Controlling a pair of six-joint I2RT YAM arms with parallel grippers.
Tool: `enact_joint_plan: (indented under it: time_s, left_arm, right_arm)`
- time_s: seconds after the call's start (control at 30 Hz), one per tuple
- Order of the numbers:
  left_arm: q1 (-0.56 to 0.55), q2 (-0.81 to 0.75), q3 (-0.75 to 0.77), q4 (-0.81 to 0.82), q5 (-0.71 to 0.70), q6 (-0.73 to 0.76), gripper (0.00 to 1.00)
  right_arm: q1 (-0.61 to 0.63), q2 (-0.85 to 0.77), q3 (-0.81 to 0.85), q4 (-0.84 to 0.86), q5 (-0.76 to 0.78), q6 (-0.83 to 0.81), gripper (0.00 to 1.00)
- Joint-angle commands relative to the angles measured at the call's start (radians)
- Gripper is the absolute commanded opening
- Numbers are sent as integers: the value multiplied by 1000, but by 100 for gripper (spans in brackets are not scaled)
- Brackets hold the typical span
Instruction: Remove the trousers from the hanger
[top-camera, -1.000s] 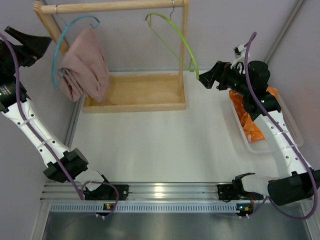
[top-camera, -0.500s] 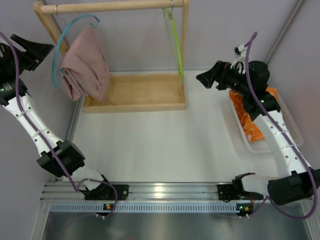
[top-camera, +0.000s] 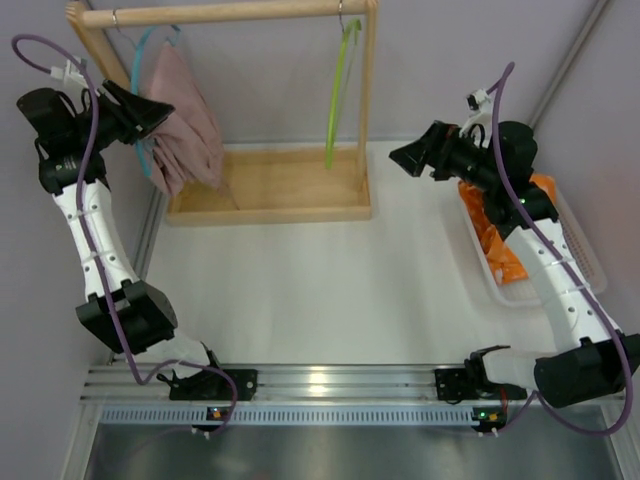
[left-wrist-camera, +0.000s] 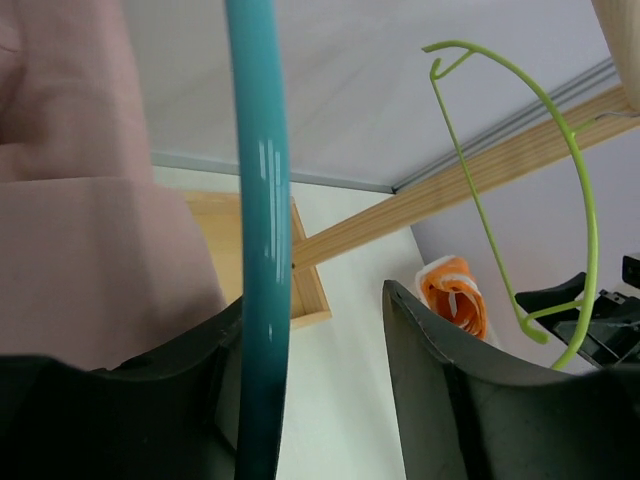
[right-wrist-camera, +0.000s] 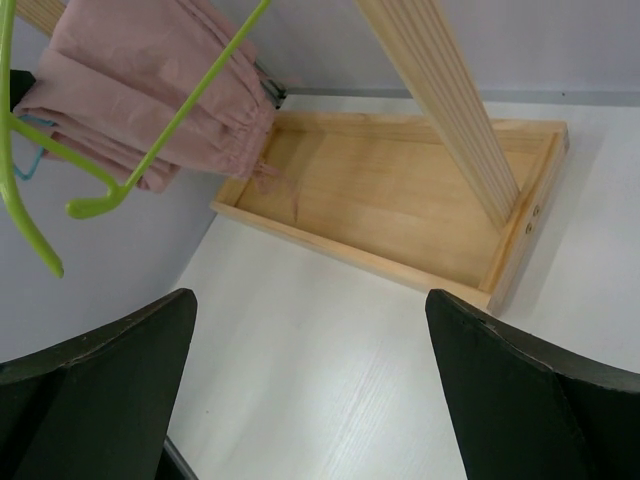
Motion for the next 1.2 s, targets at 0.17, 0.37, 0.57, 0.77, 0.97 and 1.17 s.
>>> enact_joint_plan:
  time_s: [0.17,0.37,0.57,0.77,0.97,1.17]
  left_arm:
    - [-75,-57,-3,53,-82,-17,49]
    - [-93,-32,-14,215,-69,-235,47]
    - [-93,-18,-72,434,-36,-463,26]
    - [-98,-15,-86,527,-50,-608,3]
    - [-113,-44,-81,706,-95,-669,0]
    - [-161,-26,11,838,-111,-617,0]
  right_arm:
    - [-16,19,-7,97,-68,43,99]
    - [-16,25,-10,115,-84,56,99]
    - [-18,22,-17,114,-82,56,100]
    - [-21,21,-23,118,-85,63,99]
    - [-19,25,-33,147,-133,84,99]
    - [-21,27,-37,166,-150,92,99]
